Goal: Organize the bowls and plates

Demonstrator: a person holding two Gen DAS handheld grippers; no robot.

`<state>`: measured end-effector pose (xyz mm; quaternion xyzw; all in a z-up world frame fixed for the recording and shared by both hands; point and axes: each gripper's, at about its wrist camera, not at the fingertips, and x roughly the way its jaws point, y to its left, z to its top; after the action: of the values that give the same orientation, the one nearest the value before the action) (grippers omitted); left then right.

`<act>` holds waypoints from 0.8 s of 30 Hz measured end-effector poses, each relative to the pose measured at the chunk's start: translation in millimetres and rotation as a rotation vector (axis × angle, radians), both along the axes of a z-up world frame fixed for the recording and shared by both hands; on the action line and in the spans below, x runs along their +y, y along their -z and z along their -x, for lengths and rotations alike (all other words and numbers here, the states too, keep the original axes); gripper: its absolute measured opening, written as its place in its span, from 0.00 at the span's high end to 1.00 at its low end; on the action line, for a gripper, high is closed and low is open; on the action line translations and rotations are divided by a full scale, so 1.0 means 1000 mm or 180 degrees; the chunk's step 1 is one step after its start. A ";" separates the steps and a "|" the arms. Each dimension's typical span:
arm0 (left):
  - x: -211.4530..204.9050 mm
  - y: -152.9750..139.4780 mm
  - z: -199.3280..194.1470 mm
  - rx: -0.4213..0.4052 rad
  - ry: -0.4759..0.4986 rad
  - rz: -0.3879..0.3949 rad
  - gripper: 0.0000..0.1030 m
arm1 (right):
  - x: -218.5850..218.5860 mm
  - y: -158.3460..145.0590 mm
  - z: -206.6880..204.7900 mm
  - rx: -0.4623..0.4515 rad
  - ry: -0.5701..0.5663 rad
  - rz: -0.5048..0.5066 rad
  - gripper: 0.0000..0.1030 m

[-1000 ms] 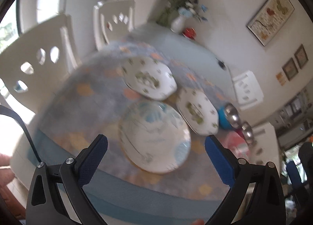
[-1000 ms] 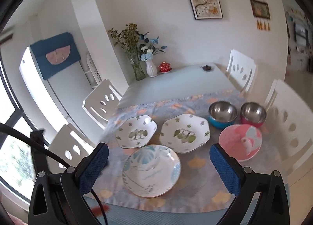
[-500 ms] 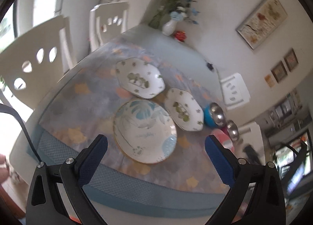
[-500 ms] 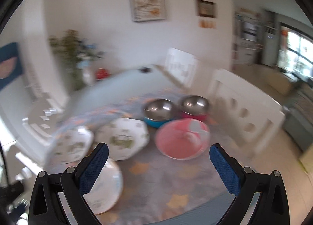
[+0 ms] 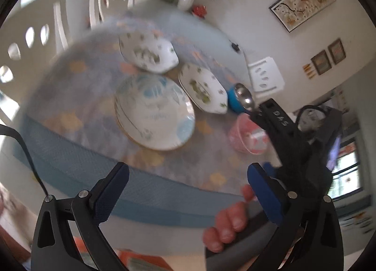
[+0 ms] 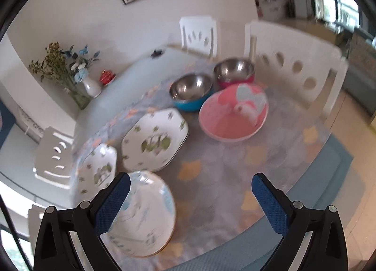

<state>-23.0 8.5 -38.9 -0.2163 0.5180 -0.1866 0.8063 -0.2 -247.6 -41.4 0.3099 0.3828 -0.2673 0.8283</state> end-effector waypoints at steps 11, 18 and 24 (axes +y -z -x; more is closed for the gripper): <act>0.039 0.009 -0.040 -0.0390 -0.0093 -0.0985 0.01 | 0.023 0.013 -0.015 0.0018 -0.1200 -0.0627 0.00; 0.028 0.023 -0.050 -0.0648 0.0199 -0.1664 0.03 | 0.028 -0.003 -0.010 -0.0087 -0.1518 -0.0170 0.00; 0.017 0.026 -0.051 -0.0822 0.0298 -0.1877 0.03 | 0.033 0.004 -0.013 -0.0007 -0.1676 -0.0099 0.00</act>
<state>28.2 25.3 -65.1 0.0760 0.4525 -0.0913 0.8838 12.5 -214.9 -45.5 0.2126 0.4534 -0.0364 0.8648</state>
